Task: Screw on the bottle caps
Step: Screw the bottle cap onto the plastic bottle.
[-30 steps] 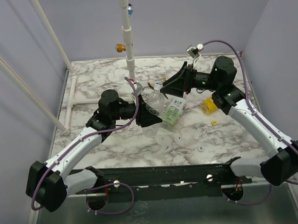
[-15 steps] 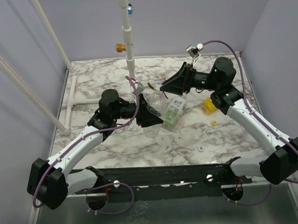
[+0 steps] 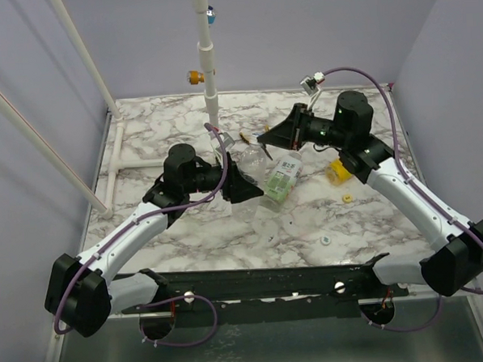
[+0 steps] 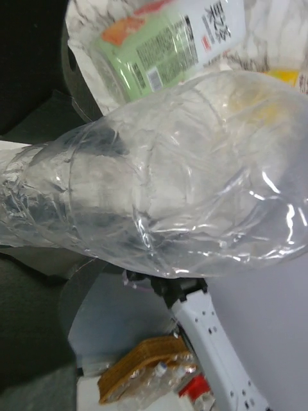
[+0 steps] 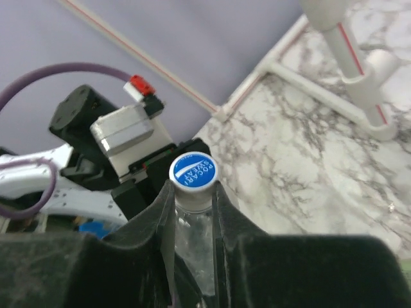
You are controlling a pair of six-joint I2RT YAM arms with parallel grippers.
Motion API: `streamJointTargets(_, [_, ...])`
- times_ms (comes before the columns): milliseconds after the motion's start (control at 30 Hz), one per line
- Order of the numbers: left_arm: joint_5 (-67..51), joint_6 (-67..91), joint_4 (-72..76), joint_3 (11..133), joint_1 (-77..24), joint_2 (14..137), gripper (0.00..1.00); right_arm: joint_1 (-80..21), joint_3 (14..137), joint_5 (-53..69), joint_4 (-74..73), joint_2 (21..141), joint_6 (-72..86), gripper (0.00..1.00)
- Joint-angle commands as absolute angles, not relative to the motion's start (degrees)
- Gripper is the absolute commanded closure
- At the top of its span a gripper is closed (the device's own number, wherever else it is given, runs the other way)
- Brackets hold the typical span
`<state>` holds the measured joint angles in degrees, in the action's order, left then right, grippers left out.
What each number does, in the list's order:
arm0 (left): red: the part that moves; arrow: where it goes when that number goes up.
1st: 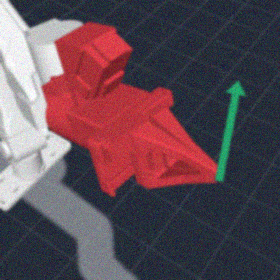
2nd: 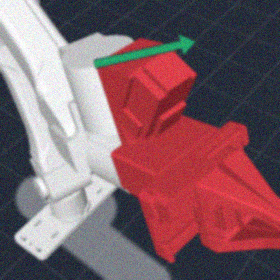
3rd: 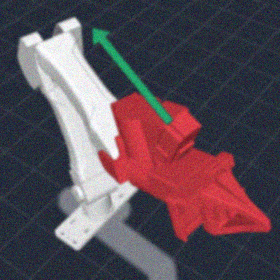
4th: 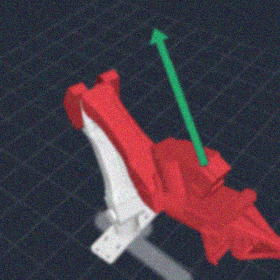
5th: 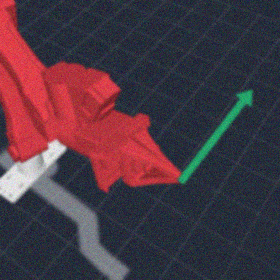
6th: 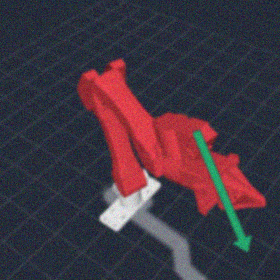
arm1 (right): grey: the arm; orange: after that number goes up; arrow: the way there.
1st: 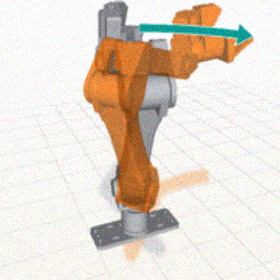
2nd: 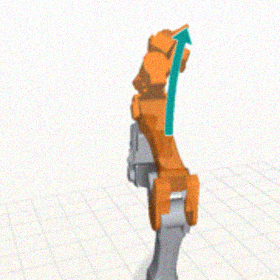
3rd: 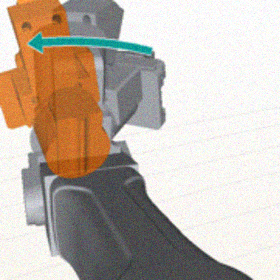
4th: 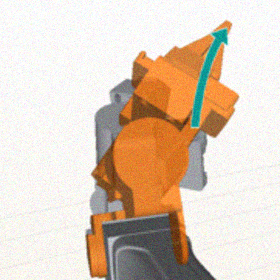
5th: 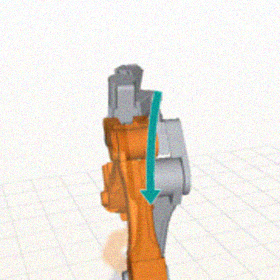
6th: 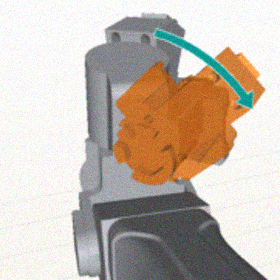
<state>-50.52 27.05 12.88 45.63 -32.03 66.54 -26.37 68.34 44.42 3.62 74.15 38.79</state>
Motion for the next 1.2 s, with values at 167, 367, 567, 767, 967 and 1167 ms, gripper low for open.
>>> streamJointTargets(167, [-25.72,16.71,4.91,49.32,-34.09,64.76,1.0,-40.63,78.49,8.2,-21.5,75.58,34.5,0.96])
streamJointTargets(367, [-17.2,14.48,1.22,50.11,-34.72,64.25,1.0,-41.9,78.8,1.43,-23.94,75.56,36.47,0.85])
streamJointTargets(567, [-23.45,13.95,0.35,47.72,-34.3,63.0,1.0,-39.81,74.9,5.62,-18.73,70.64,33.41,0.33])
streamJointTargets(767, [-41.23,17.75,5.51,46.11,-34.01,63.02,1.0,-35.89,74.27,17.02,-13.67,71.38,30.96,0.26])
streamJointTargets(967, [-47.85,21.47,9.61,45.19,-34.01,62.89,1.0,-34.33,75.83,24.89,-10.51,74.6,31.4,0.38])
streamJointTargets(1167, [-48.84,22.23,10.05,45.44,-34.0,63.59,1.0,-34.37,75.68,28.71,-7.76,76.53,33.19,0.45])
